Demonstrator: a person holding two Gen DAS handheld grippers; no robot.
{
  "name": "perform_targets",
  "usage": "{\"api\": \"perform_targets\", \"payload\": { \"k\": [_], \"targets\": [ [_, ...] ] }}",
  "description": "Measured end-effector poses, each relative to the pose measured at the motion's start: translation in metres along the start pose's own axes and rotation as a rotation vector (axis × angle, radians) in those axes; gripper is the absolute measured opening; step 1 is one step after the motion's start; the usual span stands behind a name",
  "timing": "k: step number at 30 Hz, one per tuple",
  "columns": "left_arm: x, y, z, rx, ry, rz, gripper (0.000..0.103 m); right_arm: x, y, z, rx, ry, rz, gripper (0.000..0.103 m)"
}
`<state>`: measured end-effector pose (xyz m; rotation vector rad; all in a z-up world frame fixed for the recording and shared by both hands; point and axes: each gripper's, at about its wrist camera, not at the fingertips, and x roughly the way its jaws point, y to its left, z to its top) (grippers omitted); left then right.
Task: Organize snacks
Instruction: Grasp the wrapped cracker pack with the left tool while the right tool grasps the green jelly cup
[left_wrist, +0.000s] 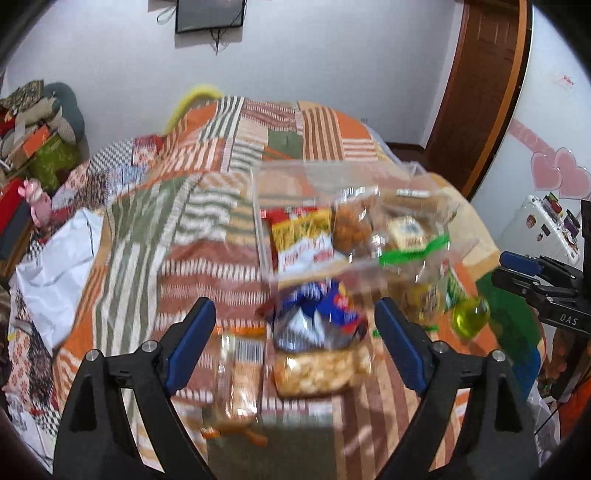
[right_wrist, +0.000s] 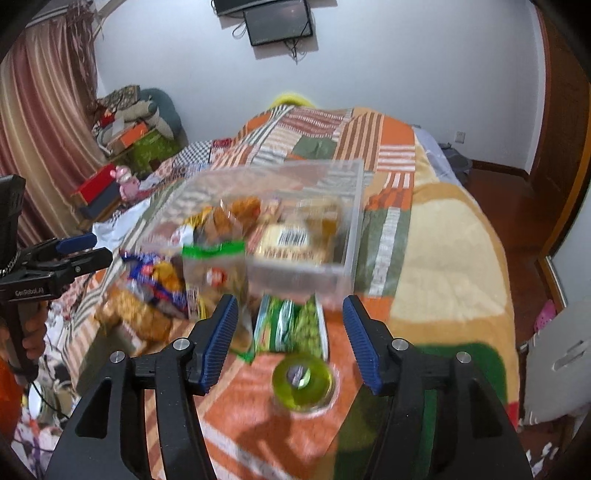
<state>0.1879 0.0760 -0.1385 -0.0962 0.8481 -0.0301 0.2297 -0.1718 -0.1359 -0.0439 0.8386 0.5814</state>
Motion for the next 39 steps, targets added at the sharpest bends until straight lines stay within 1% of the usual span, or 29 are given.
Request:
{"api": "perform_targets", "payload": {
  "k": [5,10,14,21,23,25,26,27,29,35,39],
  "targets": [
    [0.012,-0.005,-0.024,-0.011,0.059,-0.023,0.089,0.008,0.000,-0.018,0.015,0.050,0.012,0.056],
    [0.025,-0.016,-0.037,-0.011,0.094,-0.042,0.089,0.018,-0.003,-0.031,0.031,0.092,0.020,0.056],
    [0.037,-0.023,-0.040,-0.008,0.104,-0.037,0.089,0.024,-0.003,-0.039,0.036,0.116,0.015,0.056],
    [0.062,-0.019,-0.047,-0.057,0.155,-0.038,0.089,0.030,-0.006,-0.047,0.058,0.135,0.016,0.056],
    [0.064,-0.018,-0.047,-0.071,0.139,-0.036,0.088,0.029,-0.006,-0.049,0.065,0.124,0.013,0.053],
    [0.064,-0.019,-0.048,-0.074,0.131,-0.041,0.088,0.027,-0.007,-0.050,0.067,0.120,0.014,0.045],
    [0.064,-0.020,-0.049,-0.063,0.129,-0.042,0.085,0.027,-0.007,-0.049,0.069,0.117,0.018,0.045],
    [0.063,-0.021,-0.049,-0.053,0.126,-0.039,0.079,0.027,-0.007,-0.050,0.071,0.114,0.018,0.045],
    [0.060,-0.022,-0.051,-0.040,0.120,-0.030,0.076,0.025,-0.007,-0.051,0.068,0.104,0.014,0.044],
    [0.049,-0.022,-0.059,-0.041,0.108,-0.032,0.074,0.018,-0.006,-0.052,0.082,0.100,0.034,0.043],
    [0.034,-0.023,-0.062,-0.047,0.091,-0.036,0.074,0.011,-0.005,-0.047,0.088,0.081,0.042,0.043]
  ]
}}
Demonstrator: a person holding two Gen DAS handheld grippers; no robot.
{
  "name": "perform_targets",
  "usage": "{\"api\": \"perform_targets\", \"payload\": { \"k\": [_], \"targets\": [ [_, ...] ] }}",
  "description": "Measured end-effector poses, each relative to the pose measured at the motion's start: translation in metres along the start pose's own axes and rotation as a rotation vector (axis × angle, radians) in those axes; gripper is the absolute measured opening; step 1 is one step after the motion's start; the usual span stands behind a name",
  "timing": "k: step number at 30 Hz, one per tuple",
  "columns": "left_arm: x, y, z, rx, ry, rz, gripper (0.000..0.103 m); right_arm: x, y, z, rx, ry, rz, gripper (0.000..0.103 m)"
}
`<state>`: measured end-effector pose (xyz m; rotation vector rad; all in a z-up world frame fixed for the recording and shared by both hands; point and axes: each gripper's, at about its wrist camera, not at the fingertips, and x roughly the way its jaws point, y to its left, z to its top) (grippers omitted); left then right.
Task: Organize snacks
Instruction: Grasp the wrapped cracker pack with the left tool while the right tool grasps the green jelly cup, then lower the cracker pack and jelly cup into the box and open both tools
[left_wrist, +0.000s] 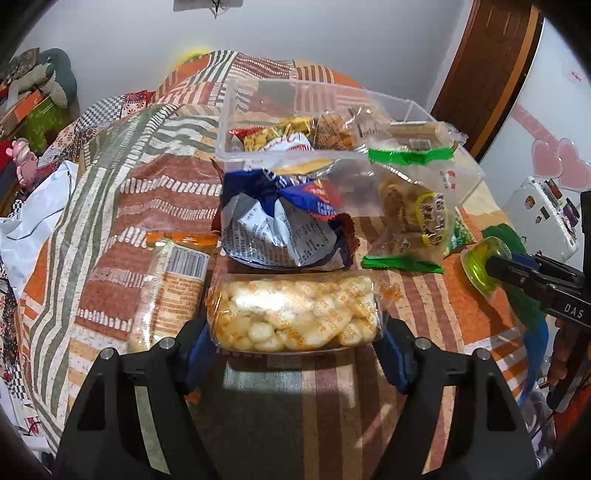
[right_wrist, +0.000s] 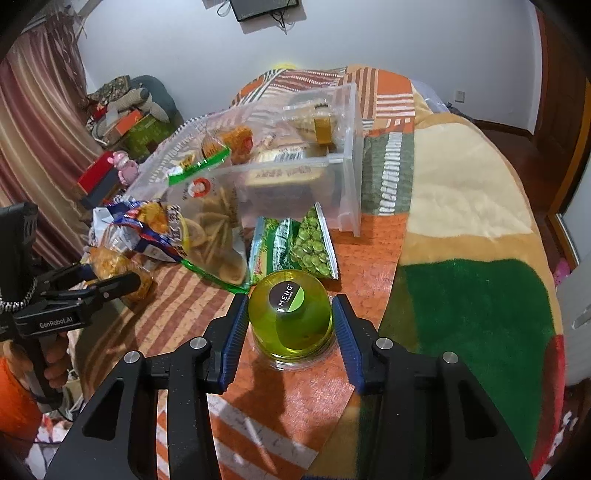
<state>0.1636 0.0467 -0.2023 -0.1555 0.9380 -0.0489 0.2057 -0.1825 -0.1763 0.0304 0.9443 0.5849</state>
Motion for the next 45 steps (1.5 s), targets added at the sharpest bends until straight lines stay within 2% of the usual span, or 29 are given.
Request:
{"api": "perform_targets", "payload": {
  "k": [6,16,24,32,38,45],
  "targets": [
    [-0.025,0.001,0.010,-0.004,-0.057,-0.008,0.074,-0.016,0.004,0.012,-0.004,-0.058,0.008,0.043],
    [-0.060,-0.006,0.052,0.027,-0.182,-0.014,0.074,-0.041,0.020,0.048,-0.037,-0.187,0.028,0.043],
    [-0.070,-0.016,0.088,0.055,-0.250,-0.023,0.074,-0.045,0.029,0.073,-0.057,-0.262,0.042,0.043],
    [-0.057,-0.019,0.122,0.058,-0.278,-0.015,0.074,-0.032,0.029,0.103,-0.050,-0.297,0.051,0.043],
    [-0.034,-0.011,0.146,0.039,-0.259,-0.009,0.074,-0.018,0.028,0.120,-0.050,-0.295,0.042,0.043],
    [0.001,0.002,0.168,0.010,-0.212,0.010,0.074,0.008,0.025,0.133,-0.052,-0.255,0.026,0.043]
  ]
}}
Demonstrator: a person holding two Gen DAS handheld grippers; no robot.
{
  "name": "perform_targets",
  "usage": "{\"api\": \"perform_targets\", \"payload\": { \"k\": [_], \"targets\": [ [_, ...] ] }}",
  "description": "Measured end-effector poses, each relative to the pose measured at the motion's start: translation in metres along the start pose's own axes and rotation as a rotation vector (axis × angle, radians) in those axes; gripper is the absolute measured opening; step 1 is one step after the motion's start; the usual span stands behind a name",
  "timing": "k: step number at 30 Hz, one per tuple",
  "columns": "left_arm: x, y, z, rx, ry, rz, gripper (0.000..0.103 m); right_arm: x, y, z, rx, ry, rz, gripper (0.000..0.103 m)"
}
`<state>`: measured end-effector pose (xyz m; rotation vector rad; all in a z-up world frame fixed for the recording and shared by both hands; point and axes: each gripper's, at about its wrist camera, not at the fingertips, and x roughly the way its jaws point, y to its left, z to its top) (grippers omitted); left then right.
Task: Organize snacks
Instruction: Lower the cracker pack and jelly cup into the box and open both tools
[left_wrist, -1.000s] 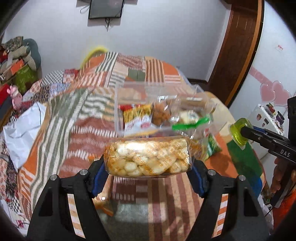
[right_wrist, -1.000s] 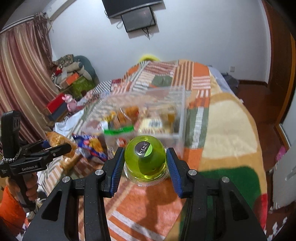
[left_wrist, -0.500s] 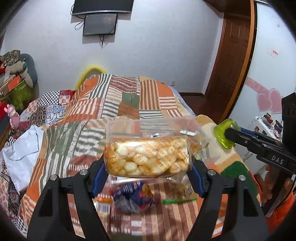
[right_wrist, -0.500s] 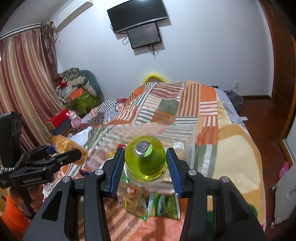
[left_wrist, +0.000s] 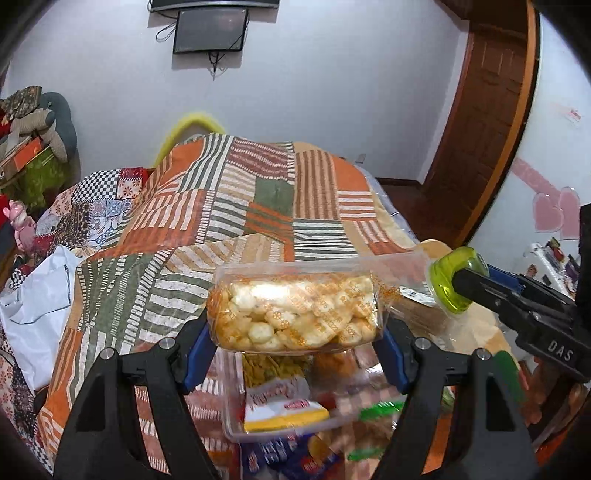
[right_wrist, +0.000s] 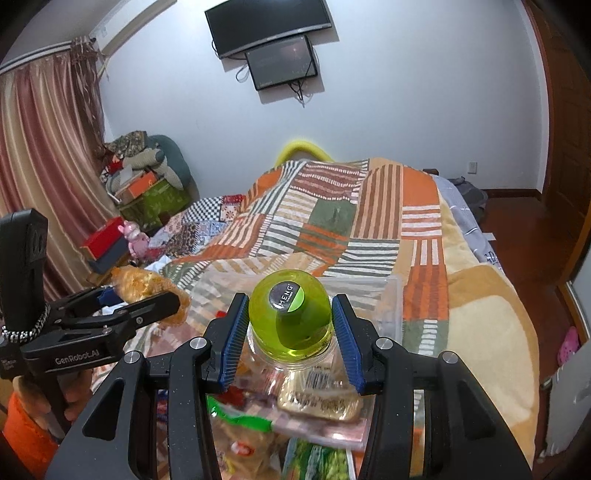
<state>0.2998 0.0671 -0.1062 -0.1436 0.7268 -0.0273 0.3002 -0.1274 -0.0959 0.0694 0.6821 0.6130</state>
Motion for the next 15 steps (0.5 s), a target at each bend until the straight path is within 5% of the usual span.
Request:
{"api": "perform_targets", "payload": {
  "k": [15],
  "targets": [
    [0.068,0.006,0.004,-0.005,0.138,0.018,0.075,0.057,-0.012,-0.002,0.005,0.147,0.003,0.043]
  ]
}}
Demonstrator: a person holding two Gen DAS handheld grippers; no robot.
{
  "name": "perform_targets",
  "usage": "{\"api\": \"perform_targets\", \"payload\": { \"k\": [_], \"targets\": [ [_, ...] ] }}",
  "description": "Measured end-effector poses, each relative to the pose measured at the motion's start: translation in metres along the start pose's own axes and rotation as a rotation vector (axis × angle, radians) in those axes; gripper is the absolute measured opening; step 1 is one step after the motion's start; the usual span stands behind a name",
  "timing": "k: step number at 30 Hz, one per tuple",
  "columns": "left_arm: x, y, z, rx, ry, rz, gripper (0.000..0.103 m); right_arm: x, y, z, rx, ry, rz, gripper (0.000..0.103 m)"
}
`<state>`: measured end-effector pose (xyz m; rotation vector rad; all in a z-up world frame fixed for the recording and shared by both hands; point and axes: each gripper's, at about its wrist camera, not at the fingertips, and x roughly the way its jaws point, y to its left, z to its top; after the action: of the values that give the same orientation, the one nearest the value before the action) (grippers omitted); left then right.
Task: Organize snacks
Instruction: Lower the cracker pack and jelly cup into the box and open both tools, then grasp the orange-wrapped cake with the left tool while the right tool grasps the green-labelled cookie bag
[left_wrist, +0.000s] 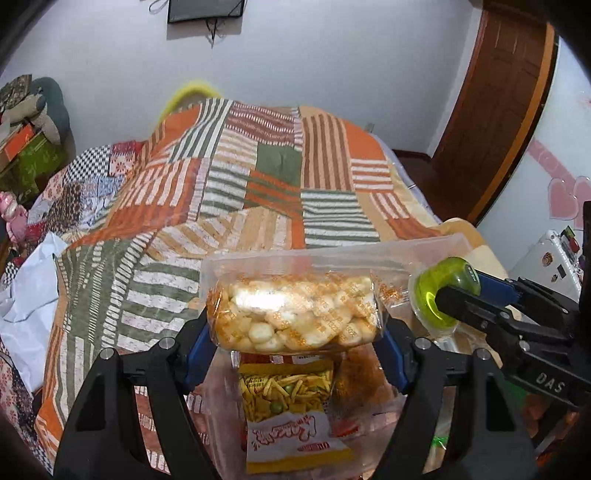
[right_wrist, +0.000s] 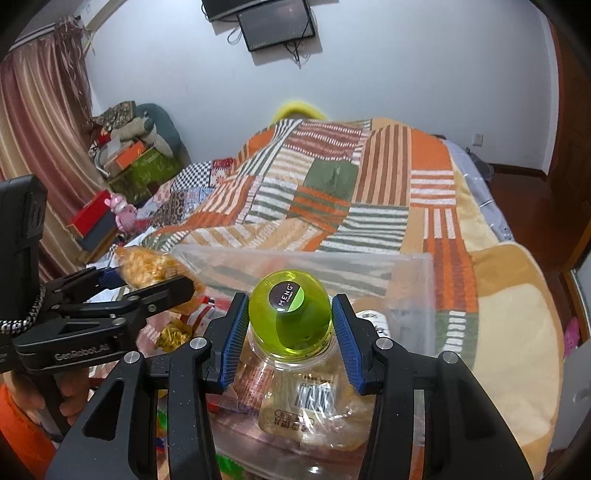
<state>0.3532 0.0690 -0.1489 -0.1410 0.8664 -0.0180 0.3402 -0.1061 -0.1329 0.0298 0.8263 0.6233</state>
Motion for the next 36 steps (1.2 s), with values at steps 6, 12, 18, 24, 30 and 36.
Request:
{"api": "perform_targets", "payload": {
  "k": [6,12,18,24,30,36],
  "targets": [
    [0.008,0.002,0.000,-0.008,0.029,0.042,0.077,0.010,-0.002,-0.002,-0.004,0.036,-0.014,0.044],
    [-0.010,0.005,-0.001,-0.023,0.007,0.008,0.079,-0.003,-0.004,-0.001,0.010,0.017,-0.002,0.045],
    [-0.045,-0.001,-0.006,0.015,-0.048,0.015,0.080,-0.028,0.004,-0.005,-0.025,-0.028,-0.018,0.050],
    [-0.079,0.001,-0.022,0.041,-0.084,0.027,0.083,-0.053,0.010,-0.015,-0.035,-0.061,-0.009,0.054],
    [-0.106,0.013,-0.046,0.038,-0.092,0.038,0.088,-0.071,0.018,-0.030,-0.033,-0.075,0.012,0.057],
    [-0.124,0.032,-0.076,0.024,-0.073,0.067,0.090,-0.081,0.027,-0.050,-0.029,-0.075,0.017,0.066]
  ]
}}
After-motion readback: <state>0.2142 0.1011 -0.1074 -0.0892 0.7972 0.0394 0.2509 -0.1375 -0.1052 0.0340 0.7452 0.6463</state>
